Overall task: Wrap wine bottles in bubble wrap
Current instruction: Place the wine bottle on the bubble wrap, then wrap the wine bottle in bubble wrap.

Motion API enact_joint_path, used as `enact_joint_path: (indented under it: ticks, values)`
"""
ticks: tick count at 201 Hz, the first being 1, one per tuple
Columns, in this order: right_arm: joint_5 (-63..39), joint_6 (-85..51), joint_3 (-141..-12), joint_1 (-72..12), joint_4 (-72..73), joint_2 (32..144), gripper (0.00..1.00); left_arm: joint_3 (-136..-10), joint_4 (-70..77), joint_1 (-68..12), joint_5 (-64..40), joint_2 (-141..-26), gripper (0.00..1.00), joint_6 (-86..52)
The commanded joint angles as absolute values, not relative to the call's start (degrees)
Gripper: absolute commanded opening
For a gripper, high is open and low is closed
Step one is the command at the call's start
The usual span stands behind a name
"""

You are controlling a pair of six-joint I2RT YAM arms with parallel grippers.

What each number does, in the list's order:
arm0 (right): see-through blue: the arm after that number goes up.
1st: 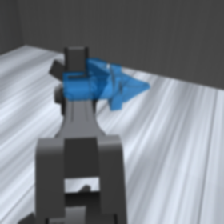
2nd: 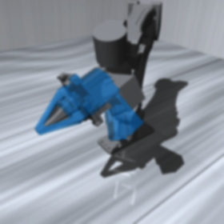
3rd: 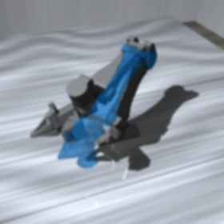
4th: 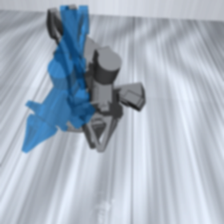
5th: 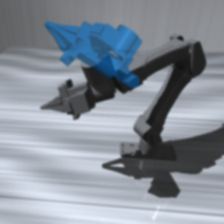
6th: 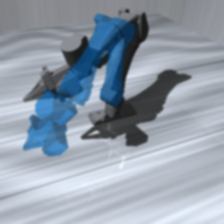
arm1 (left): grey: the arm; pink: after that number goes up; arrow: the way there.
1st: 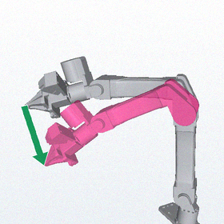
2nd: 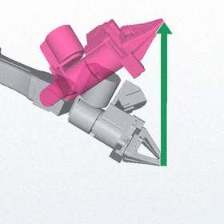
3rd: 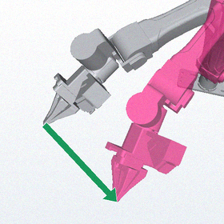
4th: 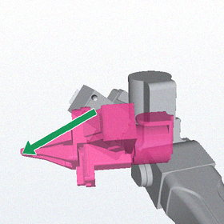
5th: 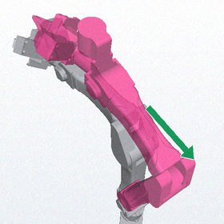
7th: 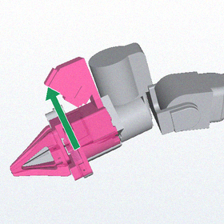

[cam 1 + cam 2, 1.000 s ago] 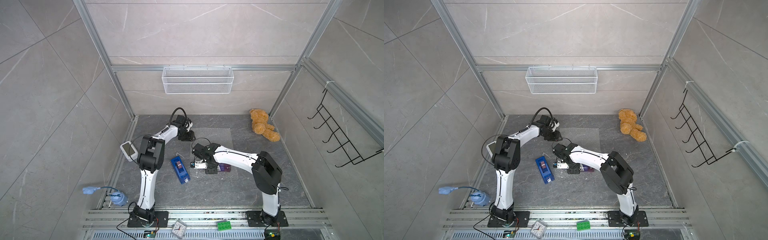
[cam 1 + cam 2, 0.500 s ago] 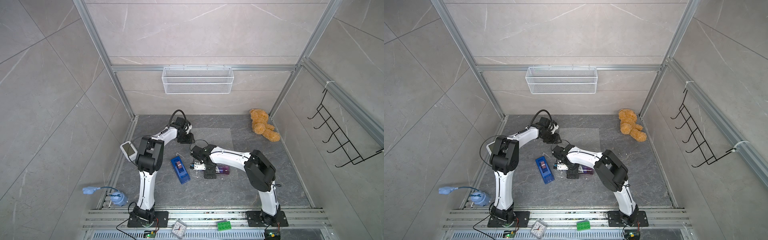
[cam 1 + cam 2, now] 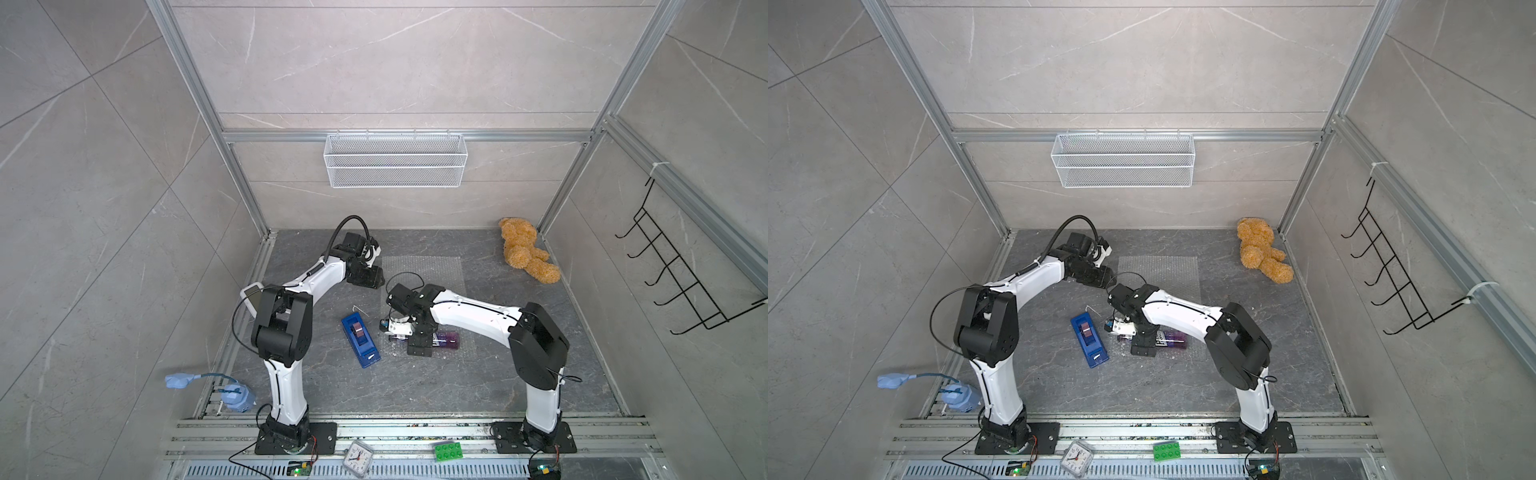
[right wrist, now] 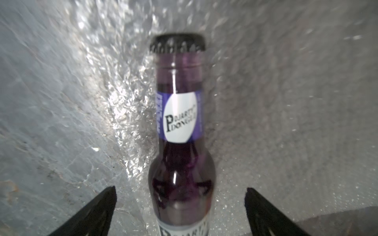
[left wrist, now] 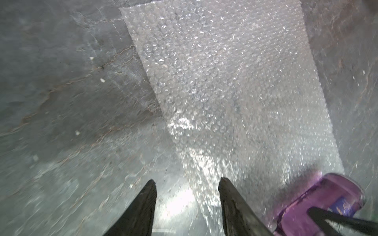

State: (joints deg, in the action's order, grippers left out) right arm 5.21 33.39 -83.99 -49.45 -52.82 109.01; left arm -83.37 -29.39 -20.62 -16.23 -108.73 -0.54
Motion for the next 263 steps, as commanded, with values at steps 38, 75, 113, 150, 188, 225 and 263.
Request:
enact_joint_path:
  ticks: [38,75,113,150,188,225,263]
  values:
    - [-15.37,19.71,-75.79,-38.17,-44.19,99.52,0.96,-70.98,-27.74,-29.93,-6.47,-92.71,0.50,16.91]
    - [-22.74,9.77,-72.22,-32.71,-40.17,100.50,0.90,-61.62,-23.65,-41.59,-4.17,-85.61,0.47,26.38]
    - [-24.60,4.94,-71.33,-31.47,-38.46,103.69,0.86,-51.08,-13.72,-49.80,-2.96,-80.26,0.44,30.86]
    - [-24.72,3.12,-71.32,-31.30,-36.83,104.93,0.83,-49.33,-13.10,-53.76,-4.09,-83.03,0.34,30.78]
    - [-23.19,2.73,-72.06,-31.19,-36.99,106.33,0.80,-48.24,-7.71,-54.83,-5.24,-87.62,0.32,30.64]
    - [-21.80,4.16,-73.89,-30.90,-38.36,108.10,0.79,-49.80,-5.19,-54.78,-7.22,-92.85,0.32,33.11]
    - [-21.80,6.13,-76.36,-30.28,-40.23,109.66,0.79,-52.55,-4.48,-54.83,-8.77,-97.59,0.32,35.18]
